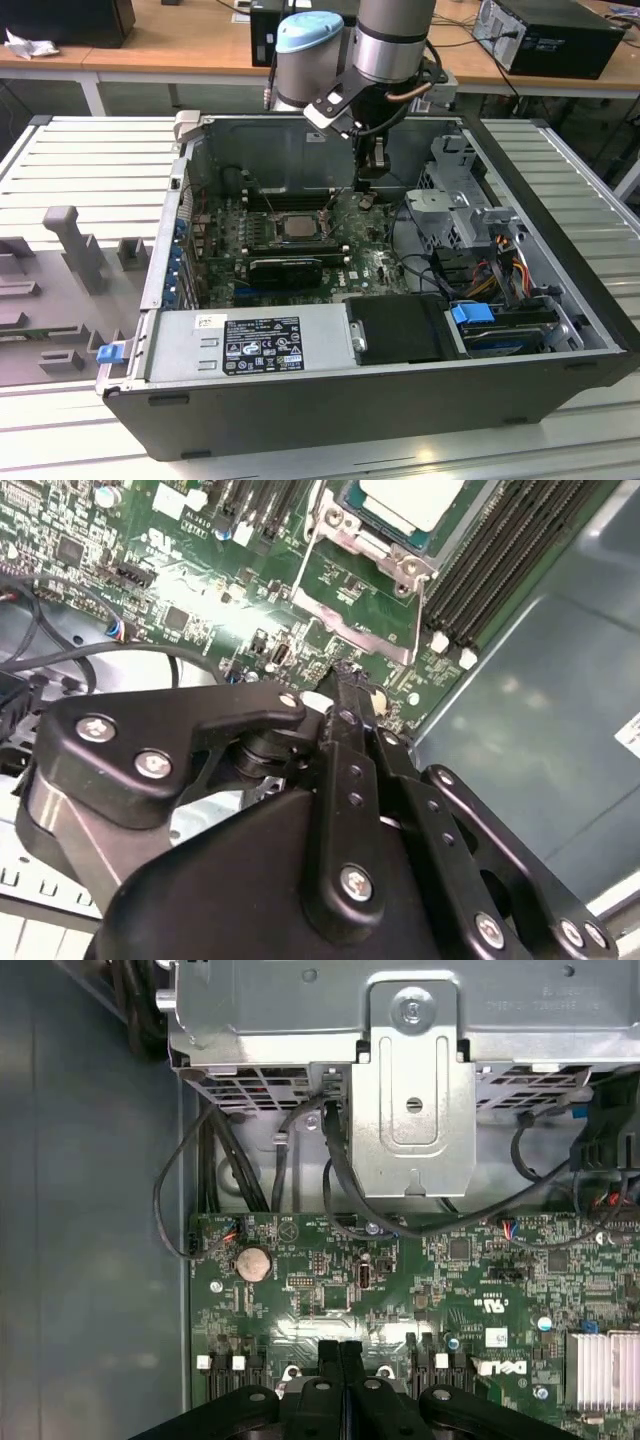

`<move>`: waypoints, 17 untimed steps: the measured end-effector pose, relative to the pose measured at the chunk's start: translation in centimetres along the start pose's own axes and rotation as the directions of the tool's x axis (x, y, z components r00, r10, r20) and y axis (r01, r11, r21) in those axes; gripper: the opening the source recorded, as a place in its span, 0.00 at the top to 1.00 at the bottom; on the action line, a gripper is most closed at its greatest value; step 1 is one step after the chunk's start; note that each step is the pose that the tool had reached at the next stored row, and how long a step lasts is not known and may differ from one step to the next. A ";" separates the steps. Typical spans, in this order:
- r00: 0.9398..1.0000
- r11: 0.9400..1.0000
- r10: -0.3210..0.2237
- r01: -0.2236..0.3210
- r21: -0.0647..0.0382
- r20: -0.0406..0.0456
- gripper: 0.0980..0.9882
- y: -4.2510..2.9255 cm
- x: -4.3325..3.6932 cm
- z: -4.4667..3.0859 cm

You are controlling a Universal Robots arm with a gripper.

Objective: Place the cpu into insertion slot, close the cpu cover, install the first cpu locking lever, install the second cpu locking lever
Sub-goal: 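Close the cpu cover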

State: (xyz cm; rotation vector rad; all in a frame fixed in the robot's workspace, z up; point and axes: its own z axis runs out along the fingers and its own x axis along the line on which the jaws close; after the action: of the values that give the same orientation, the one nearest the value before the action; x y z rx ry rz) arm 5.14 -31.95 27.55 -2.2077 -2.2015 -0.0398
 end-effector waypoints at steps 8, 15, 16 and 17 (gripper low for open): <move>0.999 0.999 -0.045 0.045 0.011 0.001 0.99 0.37 -0.07 2.07; 0.999 0.998 -0.043 0.043 0.041 0.000 0.99 -1.57 -0.08 2.08; 0.999 0.998 -0.044 0.043 0.040 0.000 0.99 -2.04 -0.08 2.08; 0.999 0.998 -0.044 0.044 0.039 0.000 0.99 -2.29 -0.08 2.08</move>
State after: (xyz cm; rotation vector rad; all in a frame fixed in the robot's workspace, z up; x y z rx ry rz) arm 2.86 -31.95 25.47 -2.1404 -2.2310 0.0024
